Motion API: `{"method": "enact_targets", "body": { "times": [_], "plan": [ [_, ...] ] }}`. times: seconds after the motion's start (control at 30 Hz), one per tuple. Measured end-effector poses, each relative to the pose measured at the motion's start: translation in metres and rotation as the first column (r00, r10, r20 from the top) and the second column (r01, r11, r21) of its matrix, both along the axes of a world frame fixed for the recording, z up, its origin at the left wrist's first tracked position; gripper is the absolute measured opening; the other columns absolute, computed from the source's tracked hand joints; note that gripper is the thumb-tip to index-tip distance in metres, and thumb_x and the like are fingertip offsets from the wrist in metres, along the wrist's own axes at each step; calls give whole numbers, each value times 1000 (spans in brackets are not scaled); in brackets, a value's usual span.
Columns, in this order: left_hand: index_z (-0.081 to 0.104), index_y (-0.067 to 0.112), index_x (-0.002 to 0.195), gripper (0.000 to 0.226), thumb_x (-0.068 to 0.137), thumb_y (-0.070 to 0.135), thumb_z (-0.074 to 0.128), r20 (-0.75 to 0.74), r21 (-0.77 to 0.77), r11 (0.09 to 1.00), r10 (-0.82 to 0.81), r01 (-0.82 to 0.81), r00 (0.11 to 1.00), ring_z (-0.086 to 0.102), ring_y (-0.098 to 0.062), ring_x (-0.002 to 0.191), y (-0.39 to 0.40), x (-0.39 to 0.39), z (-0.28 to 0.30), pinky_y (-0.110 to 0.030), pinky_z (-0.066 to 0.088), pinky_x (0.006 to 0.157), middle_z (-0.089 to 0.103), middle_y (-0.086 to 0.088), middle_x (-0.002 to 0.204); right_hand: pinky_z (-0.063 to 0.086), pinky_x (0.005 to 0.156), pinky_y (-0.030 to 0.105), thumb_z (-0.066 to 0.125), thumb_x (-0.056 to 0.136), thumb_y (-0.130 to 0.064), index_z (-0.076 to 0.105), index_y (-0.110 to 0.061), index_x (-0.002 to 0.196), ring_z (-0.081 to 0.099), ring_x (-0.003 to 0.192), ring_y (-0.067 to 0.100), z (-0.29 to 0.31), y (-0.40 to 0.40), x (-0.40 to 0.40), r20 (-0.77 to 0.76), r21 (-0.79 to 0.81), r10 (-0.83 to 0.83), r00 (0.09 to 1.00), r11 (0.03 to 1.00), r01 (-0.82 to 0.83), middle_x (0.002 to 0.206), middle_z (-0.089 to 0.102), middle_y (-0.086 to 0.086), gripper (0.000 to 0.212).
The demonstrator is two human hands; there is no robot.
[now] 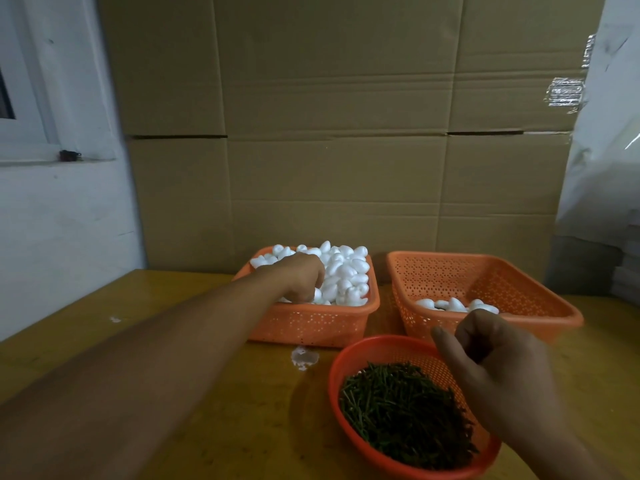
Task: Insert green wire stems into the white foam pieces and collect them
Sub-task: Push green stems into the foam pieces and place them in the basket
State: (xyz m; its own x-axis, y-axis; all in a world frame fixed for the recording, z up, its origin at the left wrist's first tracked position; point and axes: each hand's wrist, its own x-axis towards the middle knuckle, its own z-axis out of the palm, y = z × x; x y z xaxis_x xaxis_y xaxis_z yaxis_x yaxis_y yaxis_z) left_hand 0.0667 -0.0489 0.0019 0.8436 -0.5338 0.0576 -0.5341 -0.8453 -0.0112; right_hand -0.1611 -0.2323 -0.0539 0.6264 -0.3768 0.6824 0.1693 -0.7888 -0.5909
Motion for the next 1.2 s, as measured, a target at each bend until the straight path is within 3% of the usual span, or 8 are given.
{"method": "enact_targets", "body": {
  "times": [0.2,0.43,0.53,0.7,0.87,0.97,1.07,1.2],
  "plan": [
    [57,38,86,18,88,25,70,-2,-240,969,-59,57,998,60,-16,100,11,14,-1,-36,50,87,63,12,106,45,42,37,70,78,-38,49,-24,53,54,43,14,-1,1,1,-4,-13,8,1000,1000,-8,50,58,-4,36],
    [66,32,112,26,90,19,71,-12,-711,685,-233,156,972,66,-2,85,22,-9,-8,-17,51,75,68,16,94,49,43,42,70,77,-39,50,-25,54,54,41,14,0,6,-2,-24,-27,2,1000,1000,-3,50,58,-7,34],
    [62,29,131,34,99,20,62,22,-772,591,-343,234,939,68,4,84,21,-36,-13,-13,49,76,68,20,93,50,44,44,70,78,-39,51,-26,55,54,39,12,1,9,-3,-58,-37,7,998,999,-9,49,58,-6,33],
    [59,27,111,22,99,9,59,-13,-907,380,-456,181,890,73,-12,93,15,-82,-26,-31,57,82,74,-2,98,52,48,41,71,78,-42,61,-31,64,58,47,7,2,13,-5,-189,-73,40,981,996,-54,56,63,-13,20],
    [53,21,106,16,98,13,62,-10,-944,284,-539,171,842,68,-33,100,15,-116,-39,-53,54,89,73,-9,101,55,61,35,76,83,-35,72,-42,75,63,62,1,5,11,-7,-354,-203,36,934,973,-114,67,66,-25,12],
    [53,23,106,19,95,12,64,16,-945,263,-559,195,829,69,-26,97,17,-126,-46,-46,57,88,71,-5,101,55,72,31,65,90,-46,71,-44,86,59,80,-1,7,10,-8,-495,-351,-19,869,919,-180,84,66,-21,7],
    [55,29,106,20,93,17,65,14,-954,238,-574,184,819,68,-13,102,19,-132,-54,-34,57,87,70,6,105,57,74,29,48,86,-72,68,-43,94,54,83,-2,11,16,-12,-631,-412,-101,769,883,-222,88,63,-11,36],
    [55,33,111,22,98,15,59,38,-947,234,-601,222,798,70,-18,100,17,-140,-57,-28,55,82,70,3,105,59,79,30,52,83,-75,64,-34,94,59,84,1,14,24,-10,-772,-401,-146,619,867,-295,89,63,-10,44]
  ]
}}
